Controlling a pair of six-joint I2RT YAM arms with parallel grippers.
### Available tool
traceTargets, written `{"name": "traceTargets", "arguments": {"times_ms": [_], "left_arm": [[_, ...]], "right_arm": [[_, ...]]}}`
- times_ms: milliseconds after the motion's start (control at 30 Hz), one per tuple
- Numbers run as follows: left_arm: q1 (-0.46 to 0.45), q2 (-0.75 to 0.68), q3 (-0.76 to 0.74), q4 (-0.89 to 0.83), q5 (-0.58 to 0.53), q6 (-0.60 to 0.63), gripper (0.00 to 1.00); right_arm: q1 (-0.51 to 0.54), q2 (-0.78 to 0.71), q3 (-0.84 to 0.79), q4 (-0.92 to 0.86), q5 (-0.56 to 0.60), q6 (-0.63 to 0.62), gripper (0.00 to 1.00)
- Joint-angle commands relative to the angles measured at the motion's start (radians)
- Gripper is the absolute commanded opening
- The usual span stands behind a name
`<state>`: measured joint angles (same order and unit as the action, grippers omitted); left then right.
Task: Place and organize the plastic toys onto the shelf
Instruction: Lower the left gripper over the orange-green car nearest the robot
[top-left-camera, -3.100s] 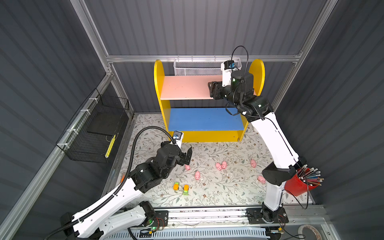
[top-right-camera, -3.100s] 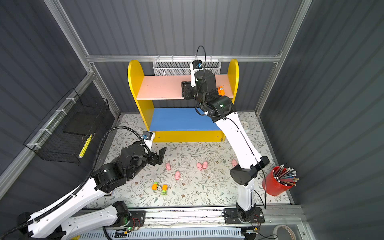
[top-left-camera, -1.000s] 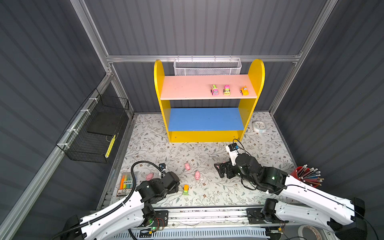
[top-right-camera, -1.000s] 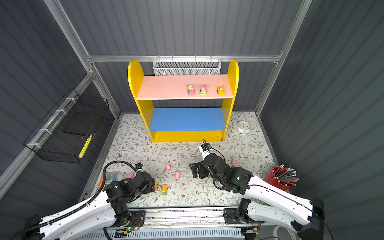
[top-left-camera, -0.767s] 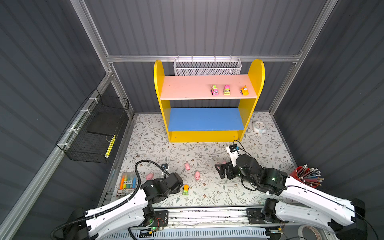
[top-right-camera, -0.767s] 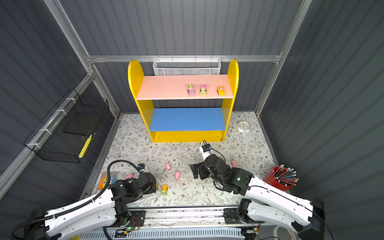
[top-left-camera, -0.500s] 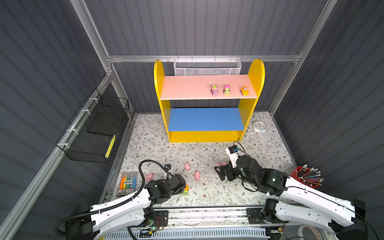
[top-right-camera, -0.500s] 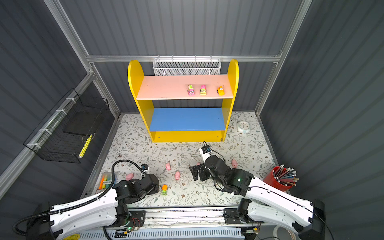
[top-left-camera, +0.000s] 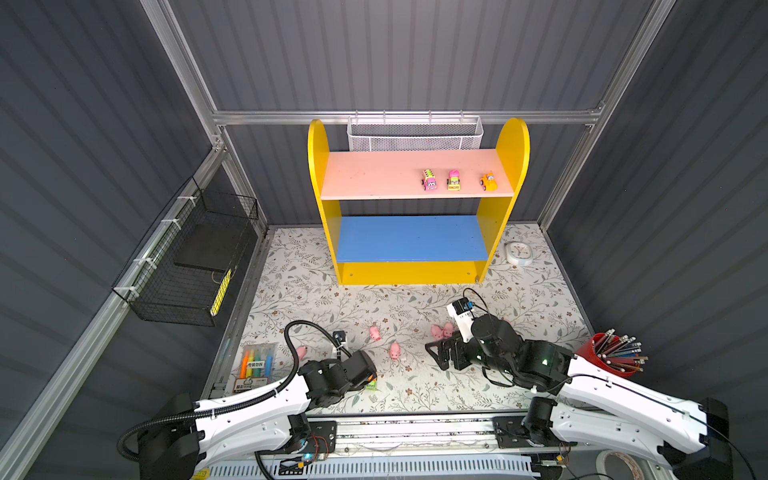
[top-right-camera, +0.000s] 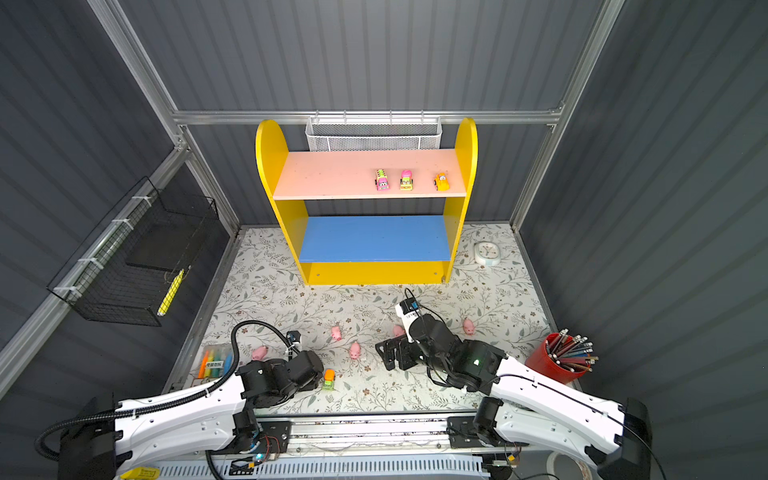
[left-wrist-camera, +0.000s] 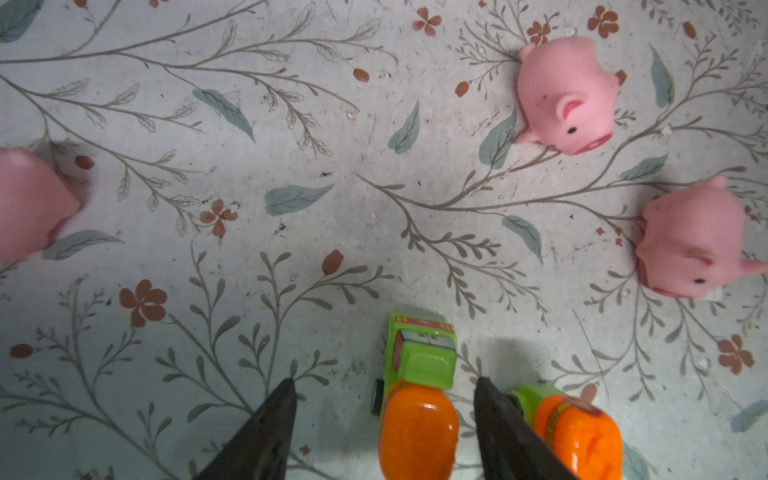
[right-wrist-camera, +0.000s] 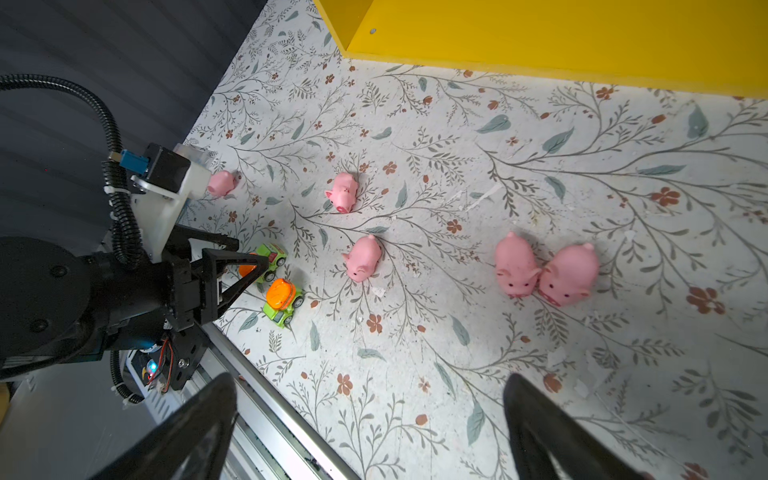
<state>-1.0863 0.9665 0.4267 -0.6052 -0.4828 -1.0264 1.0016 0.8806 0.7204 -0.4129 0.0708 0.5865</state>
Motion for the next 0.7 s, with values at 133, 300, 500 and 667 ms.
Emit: {"name": "traceTargets", "arguments": {"times_ms": [133, 300, 500, 667], "left_arm": [[-0.029, 0.049, -0.019, 0.045, -0.048, -0.034, 0.62], [-0.097, 0.048, -0.029, 0.056, -0.141, -0.082, 0.61], [-0.181, 0.06, -0.061, 0.087, -0.236, -0.159, 0.58], [-0.23, 0.128, -0.053, 0.099, -0.3, -0.197, 0.55]], "right_arm": [[0.003, 0.009, -0.003, 0.008, -0.033, 0.023, 0.99], [0.002, 0.0, -0.003, -0.003, -0.019, 0.022, 0.99], [0.003, -0.024, -0.006, -0.044, 0.0, 0.024, 0.99], [0.003, -0.063, -0.01, -0.083, 0.024, 0.031, 0.99]]}}
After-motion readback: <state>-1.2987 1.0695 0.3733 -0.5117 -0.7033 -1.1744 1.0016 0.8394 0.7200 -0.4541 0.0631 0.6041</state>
